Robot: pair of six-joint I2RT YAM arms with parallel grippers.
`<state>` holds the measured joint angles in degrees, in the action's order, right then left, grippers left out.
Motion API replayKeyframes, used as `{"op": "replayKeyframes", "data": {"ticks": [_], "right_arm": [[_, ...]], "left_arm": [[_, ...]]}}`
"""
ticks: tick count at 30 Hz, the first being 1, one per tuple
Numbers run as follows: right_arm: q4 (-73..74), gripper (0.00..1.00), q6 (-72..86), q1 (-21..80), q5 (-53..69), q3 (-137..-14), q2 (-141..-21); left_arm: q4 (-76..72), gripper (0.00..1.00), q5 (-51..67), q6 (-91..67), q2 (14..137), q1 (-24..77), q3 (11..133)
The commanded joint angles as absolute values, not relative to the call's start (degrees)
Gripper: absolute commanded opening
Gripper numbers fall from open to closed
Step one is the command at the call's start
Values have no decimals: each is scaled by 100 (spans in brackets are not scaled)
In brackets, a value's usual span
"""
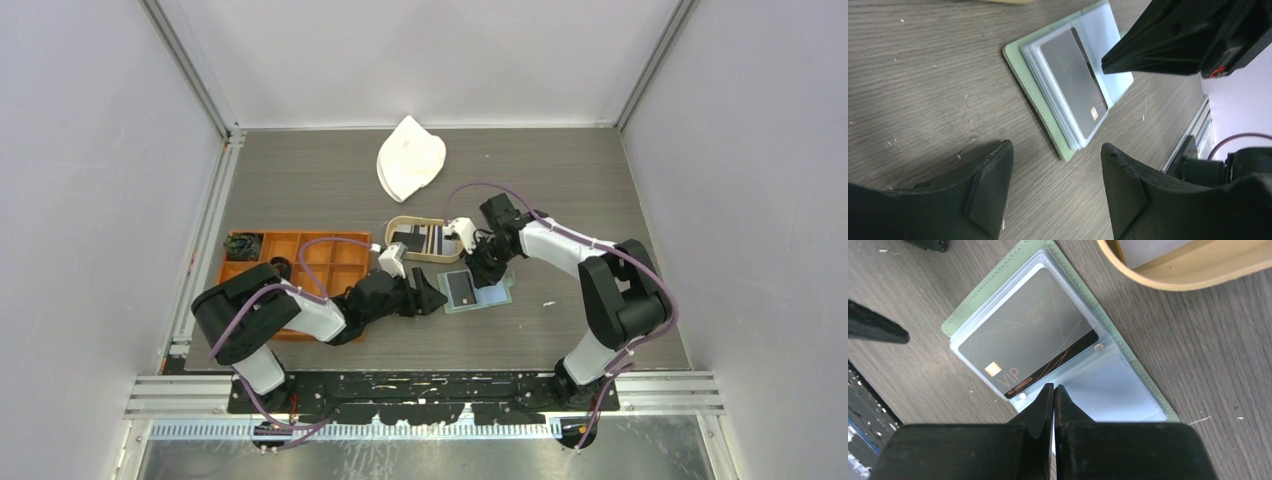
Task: Put the credit cards into the card holder
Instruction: Insert the credit card into the card holder, then close the card holder at the center of the board.
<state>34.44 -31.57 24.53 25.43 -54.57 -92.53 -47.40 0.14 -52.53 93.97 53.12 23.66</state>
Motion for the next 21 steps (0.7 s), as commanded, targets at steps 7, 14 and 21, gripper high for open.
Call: {"op": "replayKeyframes", "data": {"ticks": [7, 14, 21], "right_arm": [[3485, 4, -2918, 2740, 1919, -5880, -9693], [3656, 4, -2894, 2741, 1937, -5975, -9884], [3777, 4, -2865, 2732, 2066, -6037, -10004]], "left_arm": [[-4452, 66, -397, -5840, 10043, 5291, 2986], [-4815, 65, -336, -5972, 10377, 5284, 3007], [-5948, 61, -140, -6257, 10788, 5250, 2852]]}}
